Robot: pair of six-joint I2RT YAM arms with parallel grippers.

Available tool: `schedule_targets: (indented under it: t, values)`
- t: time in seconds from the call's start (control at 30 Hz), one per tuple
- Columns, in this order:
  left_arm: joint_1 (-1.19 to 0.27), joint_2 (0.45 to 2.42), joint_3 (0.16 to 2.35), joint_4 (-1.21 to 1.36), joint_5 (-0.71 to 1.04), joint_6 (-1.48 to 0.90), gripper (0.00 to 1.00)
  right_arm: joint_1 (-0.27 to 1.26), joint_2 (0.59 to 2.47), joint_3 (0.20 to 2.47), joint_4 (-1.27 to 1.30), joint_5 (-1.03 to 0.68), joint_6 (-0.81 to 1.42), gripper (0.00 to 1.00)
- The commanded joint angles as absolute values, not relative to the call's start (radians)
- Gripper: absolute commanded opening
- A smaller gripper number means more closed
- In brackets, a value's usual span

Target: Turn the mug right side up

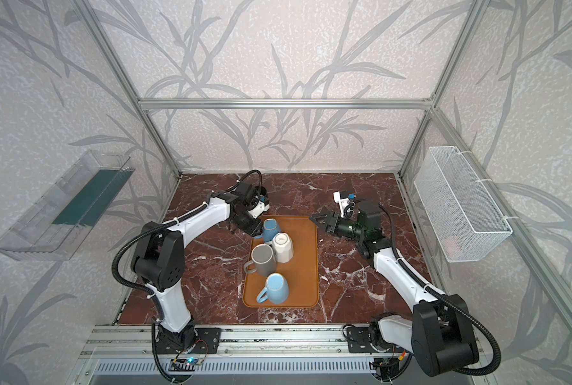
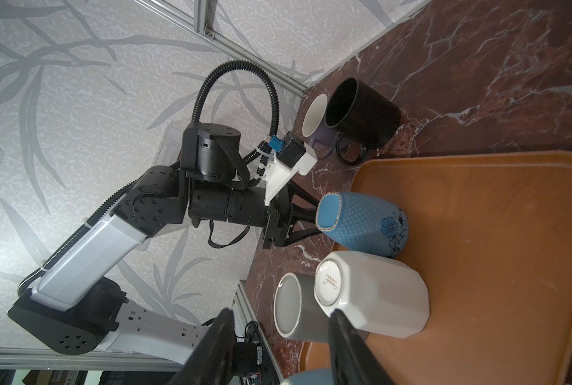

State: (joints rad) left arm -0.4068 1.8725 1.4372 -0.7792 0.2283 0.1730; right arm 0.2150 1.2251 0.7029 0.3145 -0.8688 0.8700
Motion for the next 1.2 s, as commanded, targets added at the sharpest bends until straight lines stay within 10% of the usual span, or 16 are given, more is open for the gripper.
schedule_targets:
  t: [0.0,1.17]
  values:
    - [-0.414,1.890,1.441,-0.765,0.204,0.190,0.44,0.209,1.235,0.741,0.313,-0.879,0.856,0.48]
    - [-0.458,1.811,1.387,-0.721,0.238,0.193,0.45,0.219,1.268,0.784,0.213,-0.877,0.795,0.50]
